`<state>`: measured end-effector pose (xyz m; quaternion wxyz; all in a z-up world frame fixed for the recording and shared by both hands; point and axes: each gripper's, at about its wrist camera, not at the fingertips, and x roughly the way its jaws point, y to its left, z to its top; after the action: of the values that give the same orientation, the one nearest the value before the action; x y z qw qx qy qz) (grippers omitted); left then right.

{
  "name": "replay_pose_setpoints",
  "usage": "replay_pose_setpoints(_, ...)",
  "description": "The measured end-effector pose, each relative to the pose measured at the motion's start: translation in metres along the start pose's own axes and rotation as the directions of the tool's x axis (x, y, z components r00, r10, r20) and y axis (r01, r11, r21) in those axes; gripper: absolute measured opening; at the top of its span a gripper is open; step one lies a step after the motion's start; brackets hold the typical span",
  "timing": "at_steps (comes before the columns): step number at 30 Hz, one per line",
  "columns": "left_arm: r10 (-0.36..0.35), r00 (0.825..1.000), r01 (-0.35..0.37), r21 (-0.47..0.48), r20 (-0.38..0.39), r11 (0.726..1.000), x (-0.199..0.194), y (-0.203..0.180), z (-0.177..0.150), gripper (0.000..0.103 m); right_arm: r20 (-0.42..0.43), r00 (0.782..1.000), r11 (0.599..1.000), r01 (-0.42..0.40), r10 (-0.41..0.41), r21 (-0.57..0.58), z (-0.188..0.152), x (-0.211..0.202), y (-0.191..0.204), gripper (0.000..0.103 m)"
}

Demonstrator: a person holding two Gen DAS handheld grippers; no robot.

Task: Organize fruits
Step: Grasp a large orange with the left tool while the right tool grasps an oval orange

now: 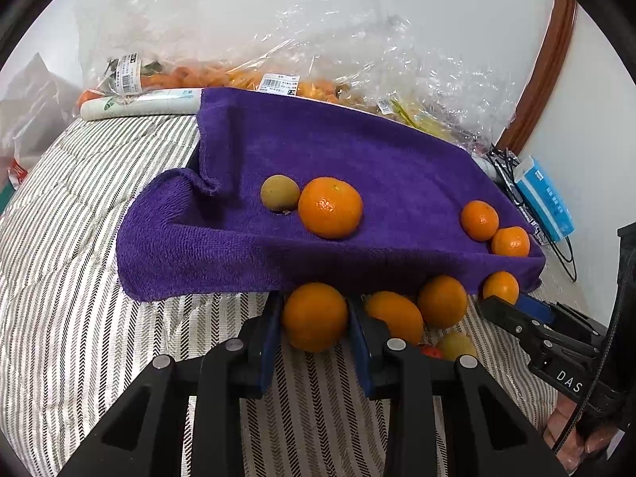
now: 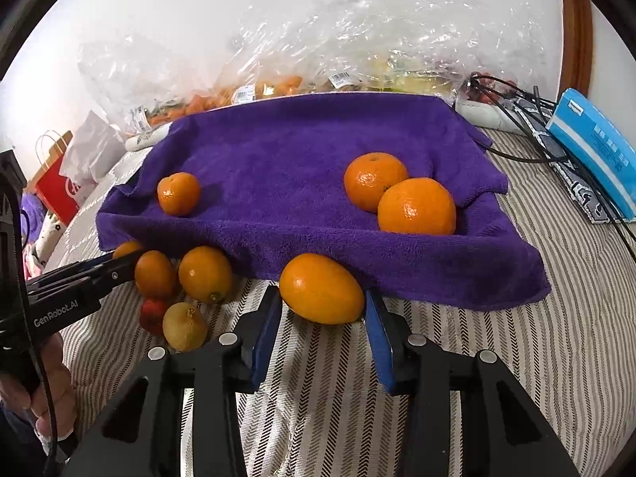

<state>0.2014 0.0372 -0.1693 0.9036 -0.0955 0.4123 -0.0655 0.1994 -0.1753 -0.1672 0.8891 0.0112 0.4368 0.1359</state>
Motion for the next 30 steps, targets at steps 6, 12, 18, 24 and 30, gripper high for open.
replay_pose_setpoints(6, 0.002, 1.0, -0.002, 0.008, 0.02, 1.0, -0.006, 0.001, -0.001, 0.03, 0.019, 1.0, 1.0, -0.018, 0.018, -0.005, -0.001, -0.003, 0.0, 0.042)
replay_pose_setpoints(12, 0.01, 1.0, -0.01, 0.009, 0.003, 1.0, -0.005, 0.0, -0.001, 0.03, -0.02, 1.0, 1.0, -0.018, 0.018, -0.016, -0.001, 0.002, 0.002, 0.042)
replay_pose_setpoints(18, 0.004, 1.0, -0.004, -0.004, -0.009, 1.0, -0.002, 0.002, 0.0, 0.03, -0.019, 1.0, 1.0, -0.01, 0.009, -0.026, -0.001, 0.002, 0.004, 0.044)
replay_pose_setpoints(24, 0.02, 1.0, -0.02, 0.01, -0.01, 1.0, -0.001, -0.001, 0.0, 0.03, -0.02, 1.0, 1.0, -0.004, 0.003, -0.026, 0.003, 0.006, 0.006, 0.047)
replay_pose_setpoints(30, 0.001, 1.0, -0.001, -0.007, -0.006, 1.0, -0.001, 0.002, 0.0, 0.03, -0.017, 1.0, 1.0, -0.014, 0.013, -0.015, 0.004, 0.007, 0.004, 0.042)
